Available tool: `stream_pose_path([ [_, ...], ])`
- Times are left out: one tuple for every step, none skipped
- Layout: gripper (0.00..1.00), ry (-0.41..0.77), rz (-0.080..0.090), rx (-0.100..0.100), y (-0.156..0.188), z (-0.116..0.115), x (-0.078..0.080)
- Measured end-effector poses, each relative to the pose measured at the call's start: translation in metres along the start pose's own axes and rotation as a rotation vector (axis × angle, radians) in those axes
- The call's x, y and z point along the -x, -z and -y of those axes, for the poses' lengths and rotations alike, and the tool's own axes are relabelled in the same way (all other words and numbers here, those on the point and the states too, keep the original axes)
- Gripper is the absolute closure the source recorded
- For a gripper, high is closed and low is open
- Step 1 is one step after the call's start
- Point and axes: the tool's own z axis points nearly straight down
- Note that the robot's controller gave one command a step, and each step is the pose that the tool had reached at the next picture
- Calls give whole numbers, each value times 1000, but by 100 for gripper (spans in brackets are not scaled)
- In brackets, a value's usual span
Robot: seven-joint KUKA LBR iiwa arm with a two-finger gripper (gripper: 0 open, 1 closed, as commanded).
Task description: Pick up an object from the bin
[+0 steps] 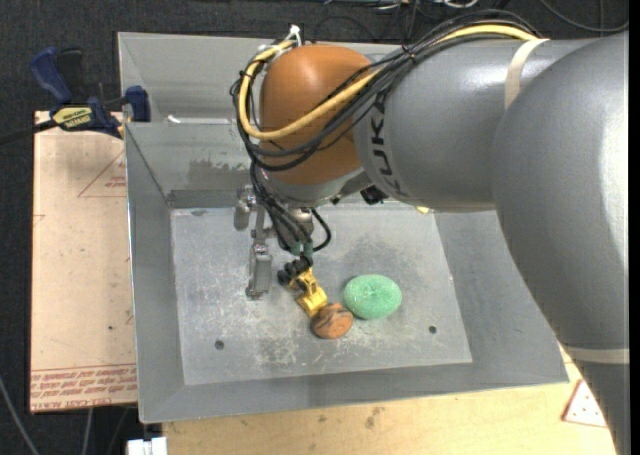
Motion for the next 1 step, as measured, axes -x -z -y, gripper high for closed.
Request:
stream_pose_path([
  [0,-3,7,1,5,1,1],
])
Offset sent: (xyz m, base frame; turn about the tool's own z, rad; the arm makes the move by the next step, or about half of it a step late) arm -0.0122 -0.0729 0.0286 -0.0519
